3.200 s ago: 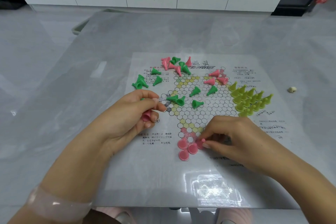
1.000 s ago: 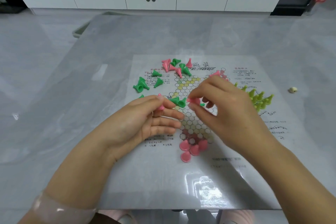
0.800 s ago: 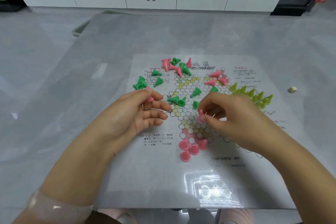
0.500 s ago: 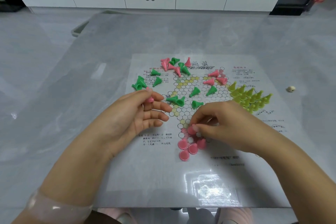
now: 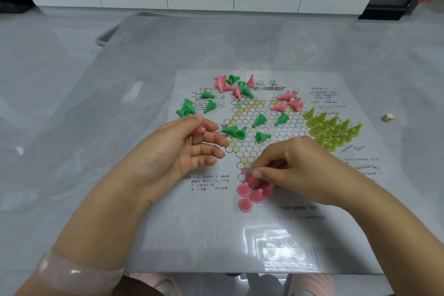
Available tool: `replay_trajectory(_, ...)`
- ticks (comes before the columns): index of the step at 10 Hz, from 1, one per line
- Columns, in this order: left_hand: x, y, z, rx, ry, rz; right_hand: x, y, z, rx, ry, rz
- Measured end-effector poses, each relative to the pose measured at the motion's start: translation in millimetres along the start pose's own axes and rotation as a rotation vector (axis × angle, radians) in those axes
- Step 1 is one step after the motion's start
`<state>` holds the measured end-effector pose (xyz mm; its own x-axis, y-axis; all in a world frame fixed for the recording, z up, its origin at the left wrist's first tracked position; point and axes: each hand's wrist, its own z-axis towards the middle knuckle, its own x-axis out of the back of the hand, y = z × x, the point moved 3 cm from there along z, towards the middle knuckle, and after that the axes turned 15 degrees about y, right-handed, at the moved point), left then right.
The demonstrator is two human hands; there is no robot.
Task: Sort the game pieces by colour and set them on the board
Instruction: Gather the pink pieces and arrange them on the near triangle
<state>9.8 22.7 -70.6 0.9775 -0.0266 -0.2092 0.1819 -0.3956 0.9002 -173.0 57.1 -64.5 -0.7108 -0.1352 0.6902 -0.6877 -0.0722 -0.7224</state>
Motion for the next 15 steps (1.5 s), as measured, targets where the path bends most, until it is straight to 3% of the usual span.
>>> replay_trajectory(7, 0.9, 0.9, -0.8, 0.005, 0.01, -0.006, 2.6, -0.8, -1.2, 0.068, 0.004, -0.042)
replay_trajectory(10, 2.6, 1.7, 0.6, 0.013, 0.062, -0.058, 53.6, 0.6, 2.0, 0.002, 0.311, -0.074)
replay_trajectory(11, 2.8, 3.5, 2.5, 0.01, 0.132, -0.088, 68.4, 3.7, 27.6, 0.018, 0.336, -0.271)
replay_trajectory(12, 3.3, 4.2, 4.6, -0.001, 0.19, -0.072, 79.3, 7.7, 68.6, 0.016, 0.298, -0.492)
replay_trajectory(13, 3.4, 5.1, 6.7, -0.007, 0.198, -0.064, 78.0, 13.3, 105.1, -0.007, 0.145, -0.695)
replay_trajectory(14, 5.6, 7.4, 8.6, -0.007, 0.199, -0.067, 69.3, 21.1, 123.9, -0.084, -0.054, -0.74)
replay_trajectory(15, 8.7, 10.1, 9.8, -0.016, 0.199, -0.064, 63.3, 27.6, 130.9, -0.212, -0.132, -0.603)
